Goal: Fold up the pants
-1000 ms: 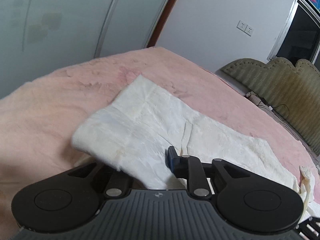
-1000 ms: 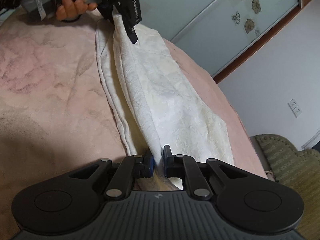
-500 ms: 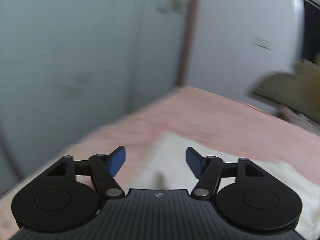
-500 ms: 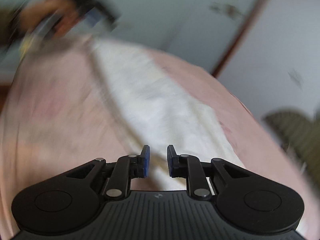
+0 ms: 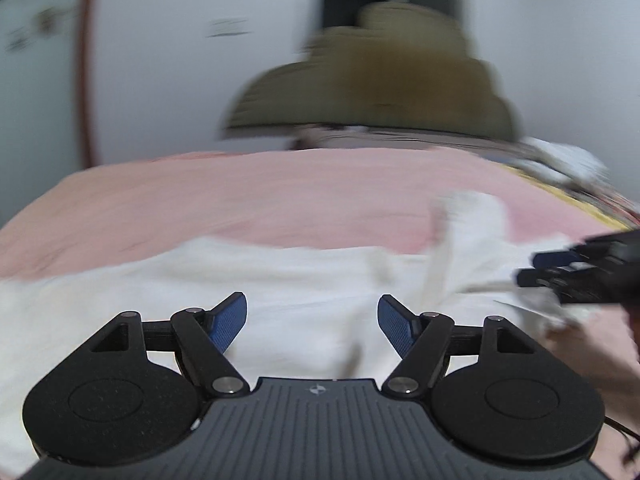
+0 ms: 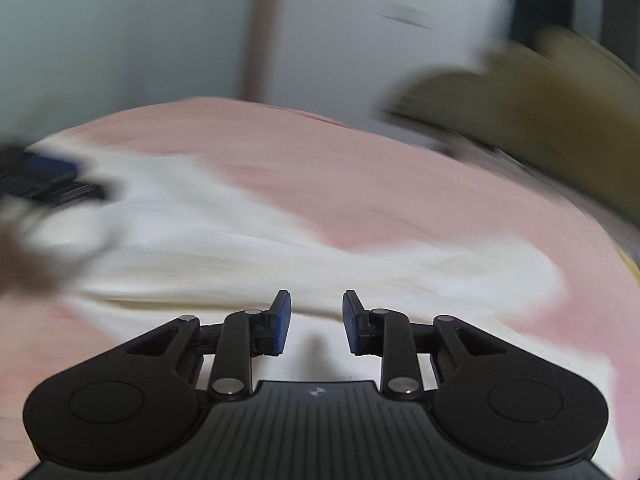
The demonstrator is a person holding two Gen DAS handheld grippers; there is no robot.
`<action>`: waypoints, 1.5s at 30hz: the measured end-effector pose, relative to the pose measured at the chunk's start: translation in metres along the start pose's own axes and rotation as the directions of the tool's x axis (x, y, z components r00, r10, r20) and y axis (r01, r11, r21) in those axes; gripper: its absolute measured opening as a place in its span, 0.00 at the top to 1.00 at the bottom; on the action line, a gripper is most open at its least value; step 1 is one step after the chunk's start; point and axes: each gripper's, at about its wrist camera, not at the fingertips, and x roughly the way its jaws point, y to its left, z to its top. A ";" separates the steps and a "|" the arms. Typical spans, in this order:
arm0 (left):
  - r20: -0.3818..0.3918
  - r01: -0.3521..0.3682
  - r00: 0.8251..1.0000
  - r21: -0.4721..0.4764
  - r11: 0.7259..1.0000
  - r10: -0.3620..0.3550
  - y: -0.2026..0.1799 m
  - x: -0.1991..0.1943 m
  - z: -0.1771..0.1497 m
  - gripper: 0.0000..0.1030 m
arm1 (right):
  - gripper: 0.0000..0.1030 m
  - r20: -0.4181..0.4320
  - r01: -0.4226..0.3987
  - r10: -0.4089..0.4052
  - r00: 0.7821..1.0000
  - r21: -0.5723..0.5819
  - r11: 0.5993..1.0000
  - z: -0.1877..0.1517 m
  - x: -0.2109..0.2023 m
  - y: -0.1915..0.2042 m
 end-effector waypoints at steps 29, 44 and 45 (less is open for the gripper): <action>-0.137 0.333 0.937 0.081 0.939 -0.321 -0.053 0.079 -0.026 0.48 | 0.24 -0.269 0.279 -0.263 0.927 0.023 0.960 0.118 0.220 -0.076; -0.119 0.298 0.950 0.086 0.950 -0.288 -0.055 0.080 -0.026 0.36 | 0.92 -0.053 0.070 -0.048 0.997 0.613 0.787 0.082 0.156 -0.159; -0.114 0.286 0.954 0.082 0.955 -0.276 -0.055 0.079 -0.025 0.36 | 0.92 -0.008 0.030 -0.034 0.999 0.656 0.754 0.076 0.145 -0.166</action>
